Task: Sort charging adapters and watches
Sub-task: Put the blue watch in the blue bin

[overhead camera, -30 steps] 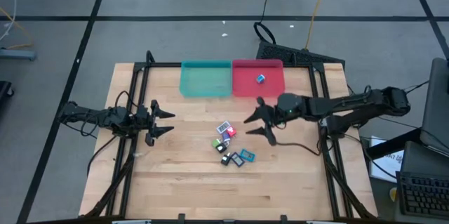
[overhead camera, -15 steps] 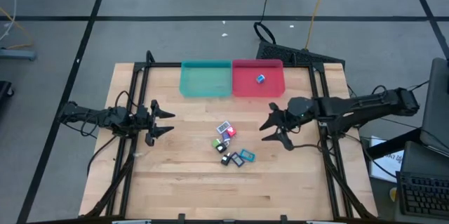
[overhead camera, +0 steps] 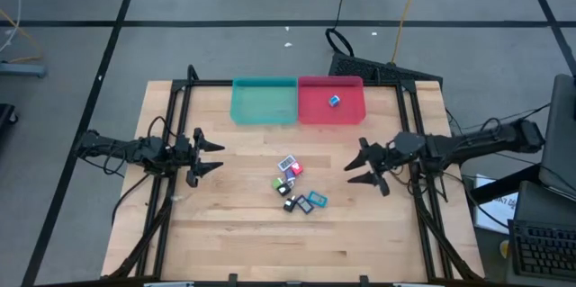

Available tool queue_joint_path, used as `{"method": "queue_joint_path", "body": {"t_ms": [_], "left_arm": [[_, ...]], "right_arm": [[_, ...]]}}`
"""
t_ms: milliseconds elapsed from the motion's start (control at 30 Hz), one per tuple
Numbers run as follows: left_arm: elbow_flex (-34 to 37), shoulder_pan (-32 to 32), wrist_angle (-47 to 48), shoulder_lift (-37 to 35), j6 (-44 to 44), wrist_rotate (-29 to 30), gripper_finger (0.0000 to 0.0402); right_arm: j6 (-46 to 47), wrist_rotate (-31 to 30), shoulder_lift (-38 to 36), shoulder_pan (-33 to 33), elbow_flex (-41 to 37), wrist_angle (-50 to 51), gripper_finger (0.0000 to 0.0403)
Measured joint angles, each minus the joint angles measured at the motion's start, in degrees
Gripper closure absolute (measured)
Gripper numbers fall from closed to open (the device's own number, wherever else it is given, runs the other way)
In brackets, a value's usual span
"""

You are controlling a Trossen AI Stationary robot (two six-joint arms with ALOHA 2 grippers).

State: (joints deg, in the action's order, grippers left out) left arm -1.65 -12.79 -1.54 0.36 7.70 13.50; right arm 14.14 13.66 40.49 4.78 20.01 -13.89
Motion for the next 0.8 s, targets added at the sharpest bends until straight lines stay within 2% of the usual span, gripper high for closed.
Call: {"method": "queue_joint_path", "body": {"t_ms": [233,367,567,633,800], "left_arm": [[0.0,0.0,0.0,0.0,0.0,0.0,0.0149],[0.0,0.0,0.0,0.0,0.0,0.0,0.0148],[0.0,0.0,0.0,0.0,0.0,0.0,0.0149],[0.0,0.0,0.0,0.0,0.0,0.0,0.0148],[0.0,0.0,-0.1,0.0,0.0,0.0,0.0149]], "right_arm": [[6.8,0.0,-3.9,0.0,-13.5,-24.1,0.0227],[7.8,-0.7,-3.6,0.4,-17.7,-36.2,0.023],[2.8,-5.7,1.9,8.3,-14.0,-35.5,0.0229],[-0.9,-7.4,5.9,12.3,-10.5,-36.2,0.0229],[-7.6,-17.3,18.7,20.4,-2.4,-33.0,0.0228]]}}
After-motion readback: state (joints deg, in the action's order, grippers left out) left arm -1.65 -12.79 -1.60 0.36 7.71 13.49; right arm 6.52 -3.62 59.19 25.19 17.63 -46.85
